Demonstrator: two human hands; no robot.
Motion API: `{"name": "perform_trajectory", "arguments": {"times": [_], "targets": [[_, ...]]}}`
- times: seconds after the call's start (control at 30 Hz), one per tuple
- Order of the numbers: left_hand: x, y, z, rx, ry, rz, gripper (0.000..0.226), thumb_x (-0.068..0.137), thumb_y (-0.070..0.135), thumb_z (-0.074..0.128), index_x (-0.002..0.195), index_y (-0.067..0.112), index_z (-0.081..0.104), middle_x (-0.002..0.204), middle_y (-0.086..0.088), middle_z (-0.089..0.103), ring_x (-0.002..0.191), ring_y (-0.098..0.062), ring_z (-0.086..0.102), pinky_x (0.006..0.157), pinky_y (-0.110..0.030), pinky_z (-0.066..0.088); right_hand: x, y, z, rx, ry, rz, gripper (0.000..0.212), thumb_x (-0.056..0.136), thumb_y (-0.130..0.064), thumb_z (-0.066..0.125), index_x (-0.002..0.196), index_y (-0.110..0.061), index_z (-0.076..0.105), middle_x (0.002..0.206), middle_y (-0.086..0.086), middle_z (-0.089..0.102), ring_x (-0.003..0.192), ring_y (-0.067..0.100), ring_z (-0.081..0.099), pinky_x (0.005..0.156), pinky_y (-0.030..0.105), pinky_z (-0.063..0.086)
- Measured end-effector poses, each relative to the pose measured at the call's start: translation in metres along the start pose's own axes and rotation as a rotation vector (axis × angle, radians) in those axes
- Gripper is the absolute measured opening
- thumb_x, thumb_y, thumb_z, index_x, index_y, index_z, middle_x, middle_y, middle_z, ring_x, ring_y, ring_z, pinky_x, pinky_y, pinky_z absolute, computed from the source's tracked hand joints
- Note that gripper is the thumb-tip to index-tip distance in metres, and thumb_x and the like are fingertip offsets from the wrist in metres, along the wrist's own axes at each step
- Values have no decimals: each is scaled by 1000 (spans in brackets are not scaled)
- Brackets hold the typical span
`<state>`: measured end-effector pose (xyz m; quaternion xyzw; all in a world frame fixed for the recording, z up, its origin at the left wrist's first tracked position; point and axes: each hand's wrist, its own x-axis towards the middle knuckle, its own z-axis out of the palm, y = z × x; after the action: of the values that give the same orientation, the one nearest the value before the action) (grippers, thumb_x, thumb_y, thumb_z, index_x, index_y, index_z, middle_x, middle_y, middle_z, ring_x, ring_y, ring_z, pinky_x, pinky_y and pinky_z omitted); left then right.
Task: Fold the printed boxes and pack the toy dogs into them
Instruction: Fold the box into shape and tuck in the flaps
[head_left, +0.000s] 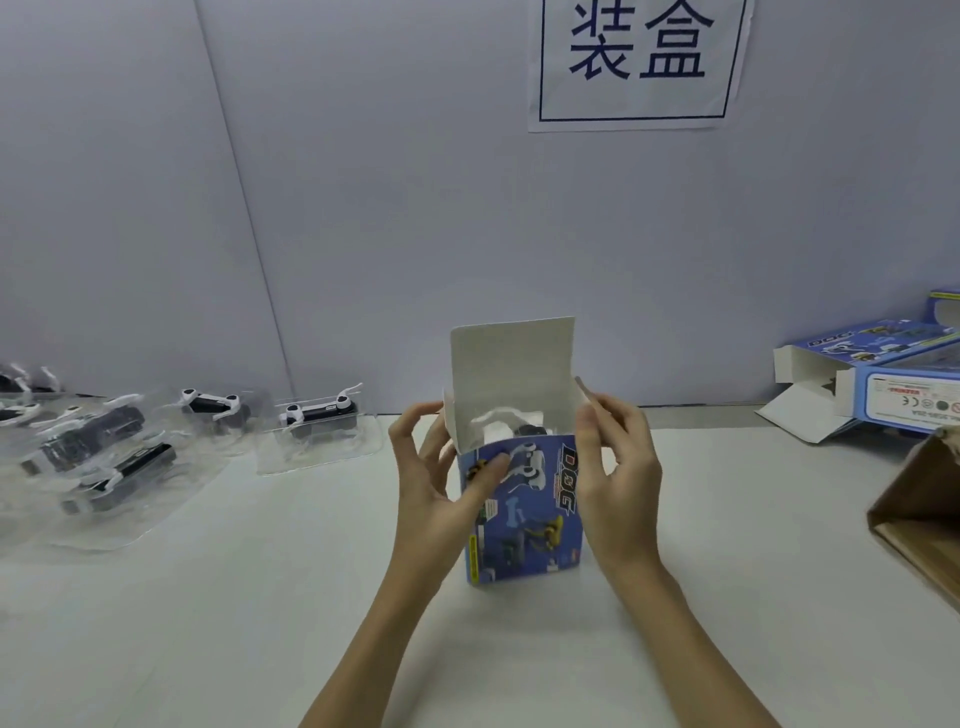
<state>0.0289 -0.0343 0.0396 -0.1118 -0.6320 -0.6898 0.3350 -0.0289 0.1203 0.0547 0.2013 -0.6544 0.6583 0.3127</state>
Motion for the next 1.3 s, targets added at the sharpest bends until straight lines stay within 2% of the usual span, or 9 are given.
{"name": "perform_trajectory", "arguments": {"times": [0.13,0.33,0.4,0.57,0.7,0.8,0.93,1.1,1.3], "targets": [[0,2,1,-119,-4,-76,56,97,26,71,143,39,41,136,-11,66,114,-36,72,79,-45,64,-5,4,2,42,-148,57,48,105,-41,47,148,-22,55,140,-8,56,133,18,56,99,51,57],[0,-1,-1,69,-28,-40,46,101,29,64,144,41,52,153,11,50,131,-24,63,87,-48,63,-8,6,5,227,-292,215,50,103,-48,42,153,-45,42,128,-4,59,110,11,65,90,47,60],[0,0,0,69,-35,-56,43,102,28,65,142,38,53,153,8,51,128,-26,64,88,-49,63,-7,7,3,238,-308,220,43,107,-49,41,147,-39,50,137,-1,63,118,21,68,85,49,63],[-4,5,2,99,-64,-30,29,98,32,66,124,42,56,136,20,54,117,-19,70,74,-33,64,-6,3,3,189,-244,172,39,102,-55,38,116,-27,62,107,-9,73,93,21,77,67,43,65],[-3,6,4,118,-57,-25,20,96,42,67,111,38,55,126,0,55,115,-23,71,70,-30,63,-3,2,4,160,-208,168,23,101,-40,44,98,-33,66,121,-6,69,115,21,69,89,62,56],[1,8,4,242,13,35,15,93,59,63,96,45,57,126,19,56,132,-7,57,87,-32,58,0,1,4,167,-185,181,20,101,-28,50,94,-29,68,141,-12,58,132,19,58,92,54,57],[8,12,9,229,77,16,20,92,62,63,84,44,60,131,46,48,131,5,53,83,-31,62,0,-3,5,312,-151,229,20,95,-22,54,112,-24,63,122,-10,66,107,30,69,66,35,60],[8,15,5,47,29,-48,13,91,38,74,99,31,67,127,12,63,111,-19,70,72,-25,61,2,-7,6,348,-155,130,50,99,-20,48,146,-37,46,117,-2,68,102,27,67,85,48,60],[9,16,-3,-45,-31,-60,57,84,38,79,131,43,48,134,4,62,120,-30,67,76,-43,64,-1,6,1,445,-157,182,36,105,-24,36,110,-12,70,126,8,69,117,35,67,74,28,61]]}}
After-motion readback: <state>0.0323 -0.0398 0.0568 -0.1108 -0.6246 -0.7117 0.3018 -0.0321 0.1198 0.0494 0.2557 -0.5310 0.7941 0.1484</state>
